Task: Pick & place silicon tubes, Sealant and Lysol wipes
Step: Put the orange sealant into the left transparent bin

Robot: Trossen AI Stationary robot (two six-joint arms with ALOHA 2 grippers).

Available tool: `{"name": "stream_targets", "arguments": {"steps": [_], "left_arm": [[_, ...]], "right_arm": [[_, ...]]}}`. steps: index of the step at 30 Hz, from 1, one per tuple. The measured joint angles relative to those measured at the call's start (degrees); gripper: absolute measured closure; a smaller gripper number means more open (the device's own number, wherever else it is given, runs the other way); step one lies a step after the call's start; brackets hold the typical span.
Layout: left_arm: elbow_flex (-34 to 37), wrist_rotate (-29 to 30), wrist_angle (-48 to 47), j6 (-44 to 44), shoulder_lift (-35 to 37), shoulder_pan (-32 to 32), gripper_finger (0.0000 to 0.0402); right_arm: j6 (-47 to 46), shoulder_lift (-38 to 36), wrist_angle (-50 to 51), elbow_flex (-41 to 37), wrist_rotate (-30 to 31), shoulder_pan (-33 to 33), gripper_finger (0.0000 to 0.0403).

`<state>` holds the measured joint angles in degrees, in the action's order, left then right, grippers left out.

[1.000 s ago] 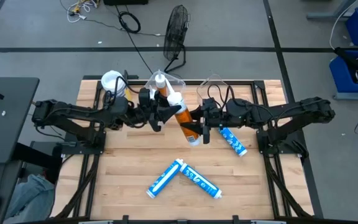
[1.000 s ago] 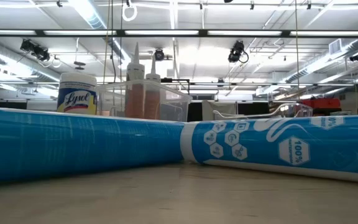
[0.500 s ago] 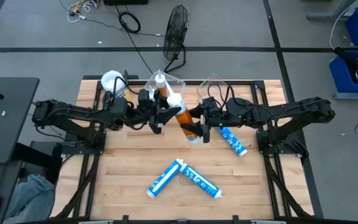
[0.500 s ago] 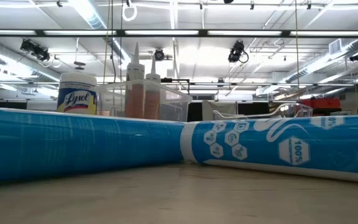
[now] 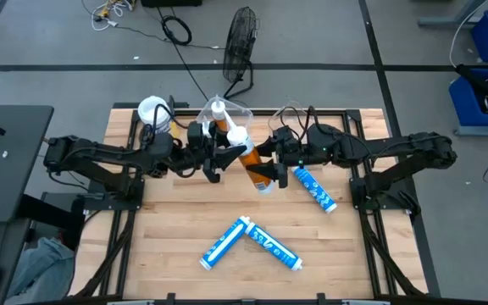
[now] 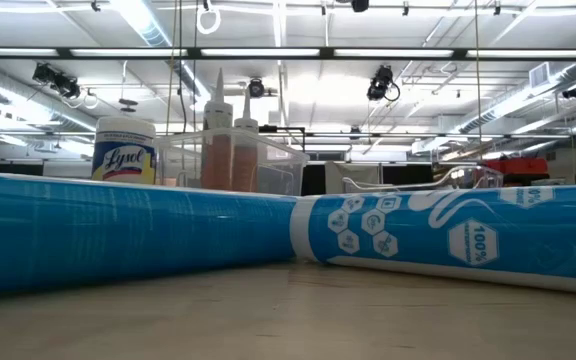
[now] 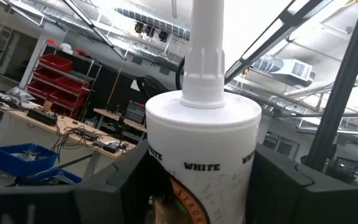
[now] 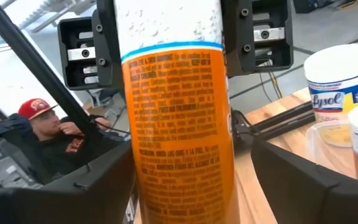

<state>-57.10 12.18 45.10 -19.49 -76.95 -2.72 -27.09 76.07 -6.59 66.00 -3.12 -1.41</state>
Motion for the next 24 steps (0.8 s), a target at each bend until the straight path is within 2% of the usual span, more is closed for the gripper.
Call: {"name": "stream_targets", "arguments": {"steps": [7,14,19,24], "left_arm": [[0.00,0.04,0.02,3.24,0.00,0.00,0.0181],[-0.02,3.18,0.57,9.48,0.68,0.00,0.0181],[0.00,8.57,-0.40,15.38,0.96,-0.03,0.0181],[0.00,18.83,-1.88,21.06,1.05,-0.14,0.0181]], "right_arm": [[0.74,-0.76,0.37,0.00,-1.72,0.64,0.0090],[2.10,-8.76,6.41,0.00,-1.24,2.10,0.0090],[2.33,-15.97,12.59,0.02,2.63,2.25,0.0089],[2.08,-21.33,18.53,0.02,7.15,2.23,0.0089]]}}
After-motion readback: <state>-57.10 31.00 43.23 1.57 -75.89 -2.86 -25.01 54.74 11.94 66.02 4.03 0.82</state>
